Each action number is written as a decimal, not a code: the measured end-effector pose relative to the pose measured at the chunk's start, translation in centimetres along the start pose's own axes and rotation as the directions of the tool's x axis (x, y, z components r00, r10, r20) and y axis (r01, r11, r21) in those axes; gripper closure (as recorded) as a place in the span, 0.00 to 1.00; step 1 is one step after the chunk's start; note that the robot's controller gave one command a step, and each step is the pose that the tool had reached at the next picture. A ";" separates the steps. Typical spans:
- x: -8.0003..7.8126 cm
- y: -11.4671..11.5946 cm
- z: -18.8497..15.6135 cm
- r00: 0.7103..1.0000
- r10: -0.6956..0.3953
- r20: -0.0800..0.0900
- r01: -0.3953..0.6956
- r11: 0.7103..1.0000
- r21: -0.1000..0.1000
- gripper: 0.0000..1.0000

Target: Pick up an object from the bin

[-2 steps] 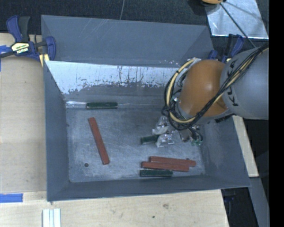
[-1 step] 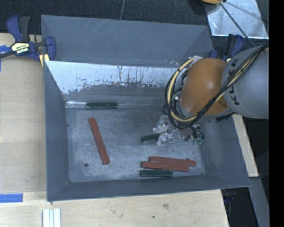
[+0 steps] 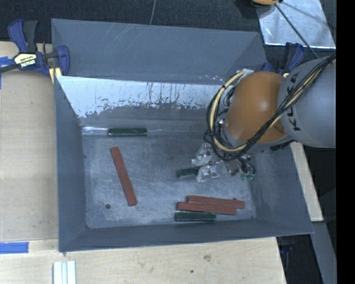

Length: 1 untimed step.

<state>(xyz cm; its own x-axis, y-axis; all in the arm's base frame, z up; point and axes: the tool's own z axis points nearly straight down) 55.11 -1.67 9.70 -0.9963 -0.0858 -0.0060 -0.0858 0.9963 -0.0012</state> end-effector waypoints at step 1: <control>0.1 0.0 -0.6 1.000 0.000 -0.007 0.000 1.000 -0.001 1.00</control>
Offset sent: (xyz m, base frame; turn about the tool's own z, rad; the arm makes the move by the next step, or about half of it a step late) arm 0.0000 -0.0001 0.0138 0.0000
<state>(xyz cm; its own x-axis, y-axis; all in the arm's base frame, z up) 54.97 -1.67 10.35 -0.9963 -0.0857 0.0005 -0.0857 0.9963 -0.0003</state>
